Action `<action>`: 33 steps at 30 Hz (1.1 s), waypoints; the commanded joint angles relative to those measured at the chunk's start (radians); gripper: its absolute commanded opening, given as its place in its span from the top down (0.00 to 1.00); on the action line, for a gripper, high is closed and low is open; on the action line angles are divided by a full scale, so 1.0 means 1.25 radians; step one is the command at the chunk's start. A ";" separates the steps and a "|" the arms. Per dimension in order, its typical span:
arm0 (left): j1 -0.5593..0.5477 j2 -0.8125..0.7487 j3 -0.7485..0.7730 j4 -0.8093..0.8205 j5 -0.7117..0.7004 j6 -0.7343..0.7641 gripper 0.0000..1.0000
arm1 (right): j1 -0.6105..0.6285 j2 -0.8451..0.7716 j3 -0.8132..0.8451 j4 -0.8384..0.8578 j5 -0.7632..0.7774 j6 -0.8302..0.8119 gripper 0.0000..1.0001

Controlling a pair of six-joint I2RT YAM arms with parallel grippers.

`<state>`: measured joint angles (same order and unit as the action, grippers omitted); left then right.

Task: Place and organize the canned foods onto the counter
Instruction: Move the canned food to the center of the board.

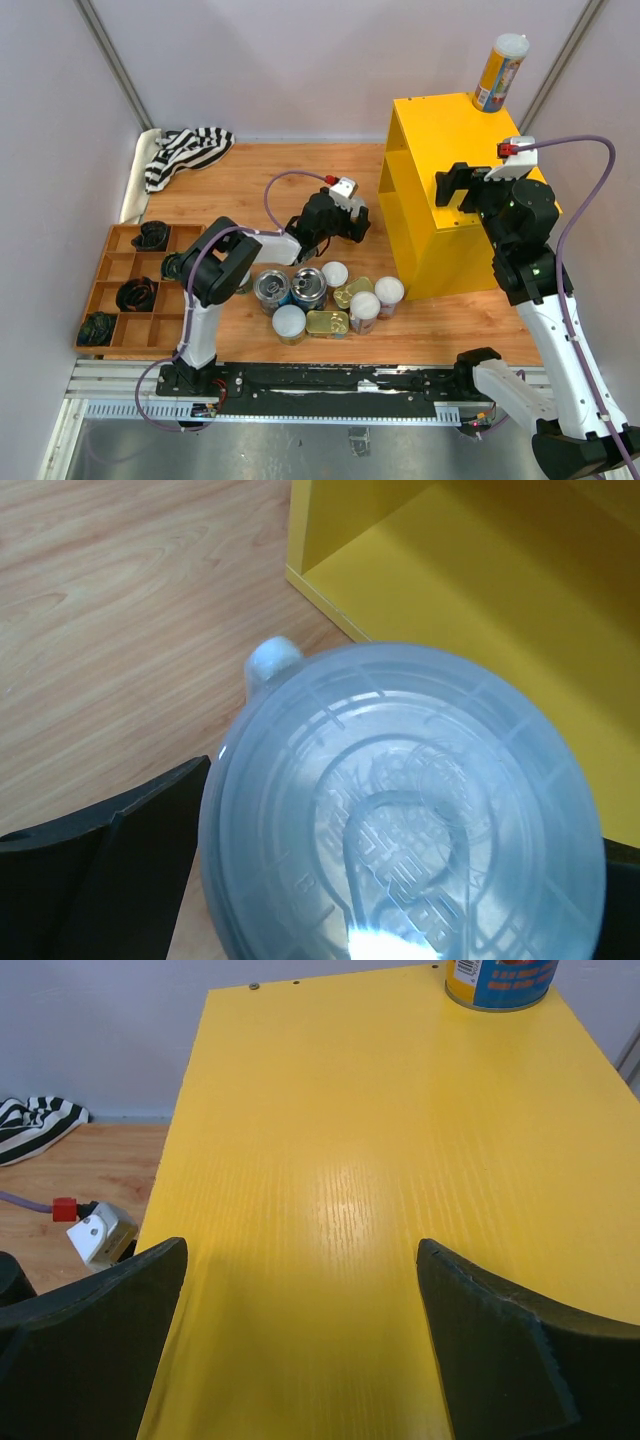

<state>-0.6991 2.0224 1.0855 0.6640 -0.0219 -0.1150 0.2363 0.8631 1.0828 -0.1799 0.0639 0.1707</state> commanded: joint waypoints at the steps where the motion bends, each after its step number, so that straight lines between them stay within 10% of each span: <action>1: 0.016 0.038 0.072 -0.087 0.024 -0.007 0.00 | 0.010 -0.007 -0.010 0.000 0.020 -0.021 0.02; 33: 0.041 0.047 0.072 -0.066 0.032 -0.055 0.00 | 0.009 -0.003 -0.011 -0.003 0.031 -0.029 0.02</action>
<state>-0.6498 2.1353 1.1923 0.5320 0.0799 -0.1688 0.2363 0.8627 1.0828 -0.1844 0.0914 0.1478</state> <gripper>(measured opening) 0.996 0.984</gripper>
